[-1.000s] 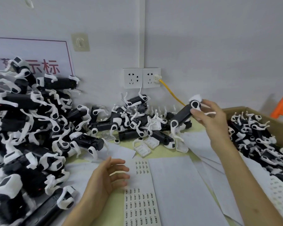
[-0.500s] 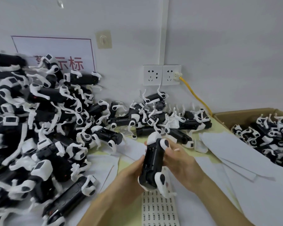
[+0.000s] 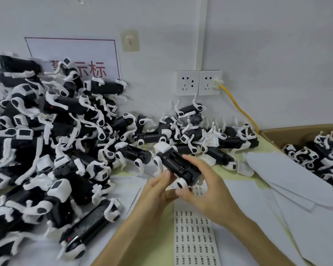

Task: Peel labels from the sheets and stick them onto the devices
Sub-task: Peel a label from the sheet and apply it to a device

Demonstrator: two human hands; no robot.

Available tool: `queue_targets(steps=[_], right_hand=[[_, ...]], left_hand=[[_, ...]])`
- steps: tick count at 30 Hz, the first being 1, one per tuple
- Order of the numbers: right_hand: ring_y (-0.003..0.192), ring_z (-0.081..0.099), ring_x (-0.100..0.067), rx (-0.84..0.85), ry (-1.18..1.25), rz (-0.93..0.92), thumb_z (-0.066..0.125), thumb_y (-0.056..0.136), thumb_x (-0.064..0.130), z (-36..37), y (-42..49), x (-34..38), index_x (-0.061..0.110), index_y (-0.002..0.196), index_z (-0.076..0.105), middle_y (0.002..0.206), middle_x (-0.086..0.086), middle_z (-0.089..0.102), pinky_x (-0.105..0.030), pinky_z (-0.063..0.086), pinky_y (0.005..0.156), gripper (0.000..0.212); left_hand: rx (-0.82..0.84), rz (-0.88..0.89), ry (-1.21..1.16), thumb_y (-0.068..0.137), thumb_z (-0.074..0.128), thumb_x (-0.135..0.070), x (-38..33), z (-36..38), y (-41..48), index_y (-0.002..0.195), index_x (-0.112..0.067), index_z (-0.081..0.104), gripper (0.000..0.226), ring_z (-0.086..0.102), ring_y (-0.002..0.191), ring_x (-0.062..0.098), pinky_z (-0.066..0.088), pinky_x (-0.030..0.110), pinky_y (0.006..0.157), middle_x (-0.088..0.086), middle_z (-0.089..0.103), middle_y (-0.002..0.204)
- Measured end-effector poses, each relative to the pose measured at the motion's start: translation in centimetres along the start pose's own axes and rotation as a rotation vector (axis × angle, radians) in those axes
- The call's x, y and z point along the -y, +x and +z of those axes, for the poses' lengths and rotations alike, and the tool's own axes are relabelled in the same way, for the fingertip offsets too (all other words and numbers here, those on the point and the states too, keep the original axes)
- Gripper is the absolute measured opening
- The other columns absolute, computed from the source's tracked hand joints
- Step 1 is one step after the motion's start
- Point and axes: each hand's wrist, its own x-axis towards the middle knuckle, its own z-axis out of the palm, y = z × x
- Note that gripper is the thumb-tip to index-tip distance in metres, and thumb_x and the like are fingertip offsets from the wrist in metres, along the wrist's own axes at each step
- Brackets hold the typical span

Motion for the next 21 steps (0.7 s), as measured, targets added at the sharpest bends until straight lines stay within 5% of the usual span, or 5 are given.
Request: queue_targets(steps=[6,15,21], right_hand=[[0.13,0.055,-0.006,-0.028,0.115,0.08,0.07,0.087,0.036,-1.1,0.3,-0.6,0.03,0.142,0.055,0.135,0.019,0.06,-0.029,0.048,0.103,0.057],[0.095,0.07,-0.022,-0.082,0.597,0.251,0.061,0.089,0.027,-1.6,1.1,-0.2,0.025,0.116,0.074,0.099,-0.012,0.071,-0.036,0.06,0.08,0.029],[0.093,0.068,-0.033,-0.037,0.54,0.209,0.07,0.086,0.023,-1.9,1.0,-0.3,0.021,0.116,0.074,0.1,-0.01,0.072,-0.049,0.059,0.084,0.031]], left_hand=[[0.0,0.028,-0.037,0.097,0.063,-0.031,0.0,-0.2,0.2,0.144,-0.022,0.06,0.047,0.072,0.11,0.022,0.057,0.033,0.093,-0.005,0.066,0.142],[0.009,-0.014,-0.115,0.087,0.069,-0.03,-0.4,-0.9,0.2,0.133,-0.033,0.071,0.045,0.07,0.102,0.016,0.057,0.028,0.086,0.001,0.069,0.137],[-0.093,0.001,-0.051,0.083,0.075,-0.035,-0.3,-0.5,0.0,0.129,-0.025,0.073,0.047,0.068,0.09,0.017,0.055,0.031,0.082,0.005,0.074,0.12]])
